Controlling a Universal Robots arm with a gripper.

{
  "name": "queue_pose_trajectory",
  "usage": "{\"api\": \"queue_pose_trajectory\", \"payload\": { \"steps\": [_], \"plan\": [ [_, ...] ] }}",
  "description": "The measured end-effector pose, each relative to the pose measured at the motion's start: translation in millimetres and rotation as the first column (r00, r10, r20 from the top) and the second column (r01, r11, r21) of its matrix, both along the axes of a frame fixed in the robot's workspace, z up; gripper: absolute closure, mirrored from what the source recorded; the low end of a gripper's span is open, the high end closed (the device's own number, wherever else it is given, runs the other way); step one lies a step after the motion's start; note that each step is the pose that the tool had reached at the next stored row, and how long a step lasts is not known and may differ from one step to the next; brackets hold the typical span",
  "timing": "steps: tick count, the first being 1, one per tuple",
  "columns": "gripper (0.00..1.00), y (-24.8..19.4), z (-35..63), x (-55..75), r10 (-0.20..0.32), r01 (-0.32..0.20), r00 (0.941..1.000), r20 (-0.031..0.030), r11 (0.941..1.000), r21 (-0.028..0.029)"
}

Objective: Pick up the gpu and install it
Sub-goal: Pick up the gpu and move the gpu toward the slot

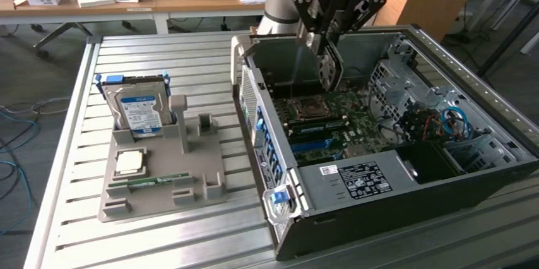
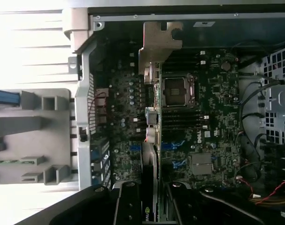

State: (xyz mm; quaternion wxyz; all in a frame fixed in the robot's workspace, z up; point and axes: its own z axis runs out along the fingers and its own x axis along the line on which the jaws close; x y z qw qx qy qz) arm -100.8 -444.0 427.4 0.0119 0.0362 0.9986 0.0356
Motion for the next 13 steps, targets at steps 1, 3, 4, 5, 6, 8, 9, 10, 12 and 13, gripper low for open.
{"api": "queue_pose_trajectory", "payload": {
  "steps": [1,3,4,5,6,8,9,10,12,13],
  "plan": [
    [0.74,0.0,0.0,3.5,0.0,0.0,1.0,0.0,1.0,0.0015],
    [0.74,0.0,0.0,10.1,0.0,0.0,1.0,0.0,1.0,0.0044],
    [0.74,0.0,0.0,13.4,0.001,-0.001,1.0,0.0,1.0,0.0058],
    [0.74,0.0,0.0,16.5,0.001,-0.001,1.0,0.0,1.0,0.0071],
    [0.74,0.0,0.0,19.4,0.001,-0.001,1.0,0.0,1.0,0.0084],
    [0.74,0.0,0.1,24.9,0.001,-0.001,1.0,-0.0001,0.9999,0.011],
    [0.74,0.0,0.0,26.8,0.001,-0.001,1.0,0.0,0.9999,0.0119],
    [0.74,-0.1,0.0,27.3,0.002,-0.002,1.0,0.0,0.9999,0.0122],
    [0.74,0.0,-0.1,27.3,0.002,-0.002,1.0,0.0001,0.9999,0.0123],
    [0.74,0.0,0.0,27.3,0.001,-0.001,1.0,0.0,0.9999,0.0122]
  ]
}}
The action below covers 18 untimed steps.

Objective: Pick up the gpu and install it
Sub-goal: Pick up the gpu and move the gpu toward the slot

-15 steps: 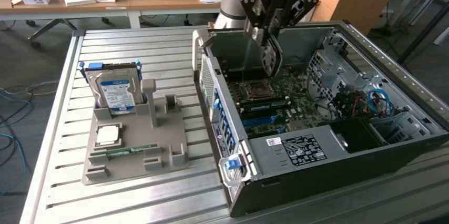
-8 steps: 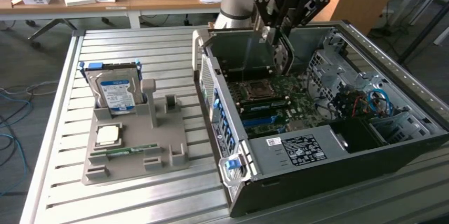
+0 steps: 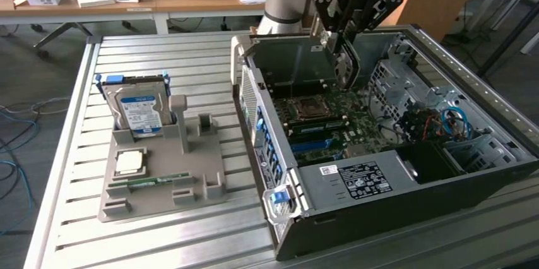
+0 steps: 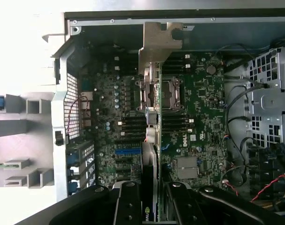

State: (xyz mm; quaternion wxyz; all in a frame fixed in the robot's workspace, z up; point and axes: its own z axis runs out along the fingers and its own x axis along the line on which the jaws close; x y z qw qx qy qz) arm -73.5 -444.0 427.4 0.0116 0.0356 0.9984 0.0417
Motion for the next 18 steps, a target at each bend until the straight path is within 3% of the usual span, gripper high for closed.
{"api": "queue_pose_trajectory", "payload": {
  "steps": [10,18],
  "plan": [
    [0.74,0.0,-0.5,15.3,0.003,-0.003,1.0,0.0,1.0,0.0031],
    [0.74,0.1,-0.7,19.8,0.005,-0.005,1.0,0.0,1.0,0.0034]
  ]
}}
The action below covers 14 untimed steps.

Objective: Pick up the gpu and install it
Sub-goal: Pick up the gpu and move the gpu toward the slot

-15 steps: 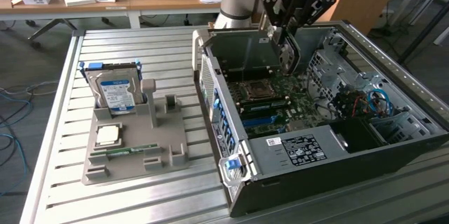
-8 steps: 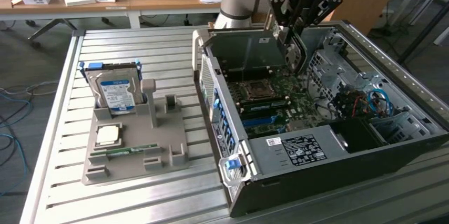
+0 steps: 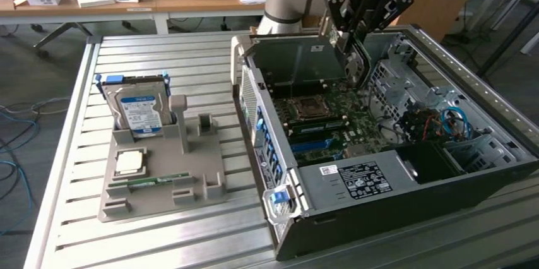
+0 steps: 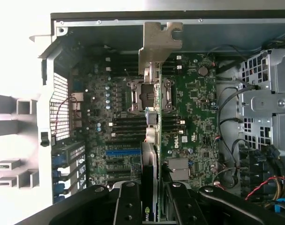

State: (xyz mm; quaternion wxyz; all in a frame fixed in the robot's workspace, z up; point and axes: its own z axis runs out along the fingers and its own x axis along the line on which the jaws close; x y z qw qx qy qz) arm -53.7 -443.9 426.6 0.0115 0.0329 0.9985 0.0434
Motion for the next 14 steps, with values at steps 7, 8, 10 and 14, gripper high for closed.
{"api": "queue_pose_trajectory", "payload": {
  "steps": [7,8,10,14],
  "plan": [
    [0.74,-0.1,-0.3,12.3,0.0,0.0,1.0,0.0,1.0,0.0003],
    [0.74,-0.1,-0.3,14.1,0.0,0.0,1.0,-0.0001,1.0,0.0004],
    [0.74,-0.1,-0.4,17.4,0.001,-0.001,1.0,0.0,1.0,0.0005],
    [0.74,-0.1,-0.5,21.7,0.001,-0.001,1.0,-0.0001,1.0,0.0005]
  ]
}}
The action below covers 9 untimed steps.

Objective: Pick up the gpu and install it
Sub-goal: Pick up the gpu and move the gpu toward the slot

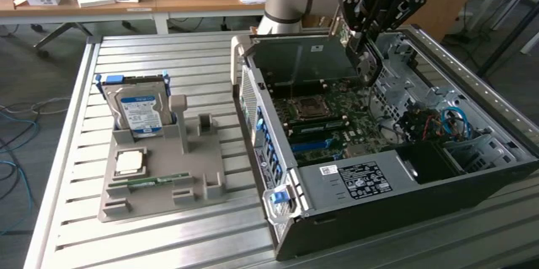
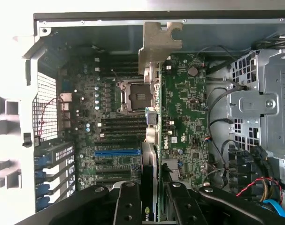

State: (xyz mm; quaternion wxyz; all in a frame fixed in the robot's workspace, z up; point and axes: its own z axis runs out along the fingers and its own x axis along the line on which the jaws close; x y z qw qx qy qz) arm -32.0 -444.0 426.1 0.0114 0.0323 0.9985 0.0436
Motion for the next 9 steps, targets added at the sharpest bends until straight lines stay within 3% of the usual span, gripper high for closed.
{"api": "queue_pose_trajectory", "payload": {
  "steps": [9],
  "plan": [
    [0.74,0.0,-0.1,9.2,0.0,0.0,1.0,0.0001,1.0,0.0009]
  ]
}}
